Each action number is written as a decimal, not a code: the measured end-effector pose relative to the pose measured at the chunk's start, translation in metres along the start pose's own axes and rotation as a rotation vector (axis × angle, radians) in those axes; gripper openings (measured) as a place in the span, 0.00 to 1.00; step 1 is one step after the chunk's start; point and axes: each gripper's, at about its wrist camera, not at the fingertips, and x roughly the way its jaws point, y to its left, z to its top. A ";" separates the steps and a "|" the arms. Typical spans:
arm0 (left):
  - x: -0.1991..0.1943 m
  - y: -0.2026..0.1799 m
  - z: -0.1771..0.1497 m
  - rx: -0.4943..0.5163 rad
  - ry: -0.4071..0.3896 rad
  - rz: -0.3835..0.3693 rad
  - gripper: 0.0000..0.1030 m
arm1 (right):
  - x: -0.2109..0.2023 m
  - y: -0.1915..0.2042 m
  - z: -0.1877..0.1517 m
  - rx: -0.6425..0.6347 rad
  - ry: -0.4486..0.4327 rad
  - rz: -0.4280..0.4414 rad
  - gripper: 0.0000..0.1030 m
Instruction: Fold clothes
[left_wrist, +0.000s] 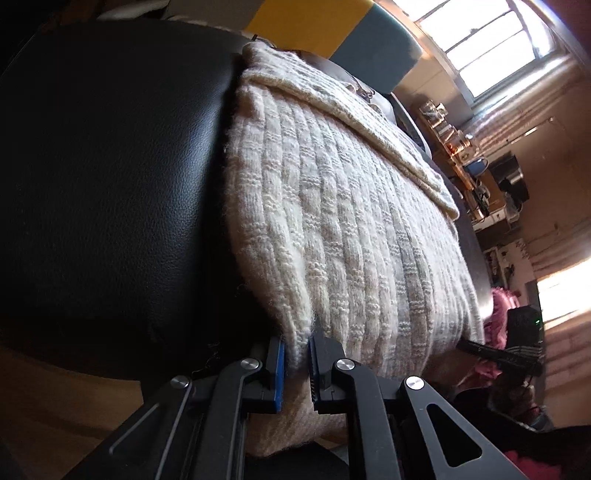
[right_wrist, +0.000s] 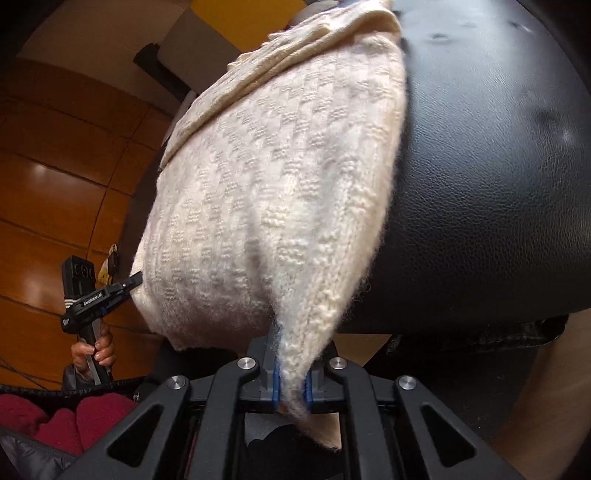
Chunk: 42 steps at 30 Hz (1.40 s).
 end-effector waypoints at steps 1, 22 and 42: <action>-0.001 0.000 0.000 -0.001 -0.004 -0.014 0.09 | -0.002 0.006 0.000 -0.024 -0.003 0.021 0.07; -0.015 -0.035 0.124 -0.038 -0.210 -0.384 0.08 | -0.043 0.041 0.123 -0.030 -0.352 0.410 0.06; 0.085 0.019 0.274 -0.314 -0.220 -0.298 0.08 | 0.029 -0.055 0.294 0.339 -0.384 0.200 0.06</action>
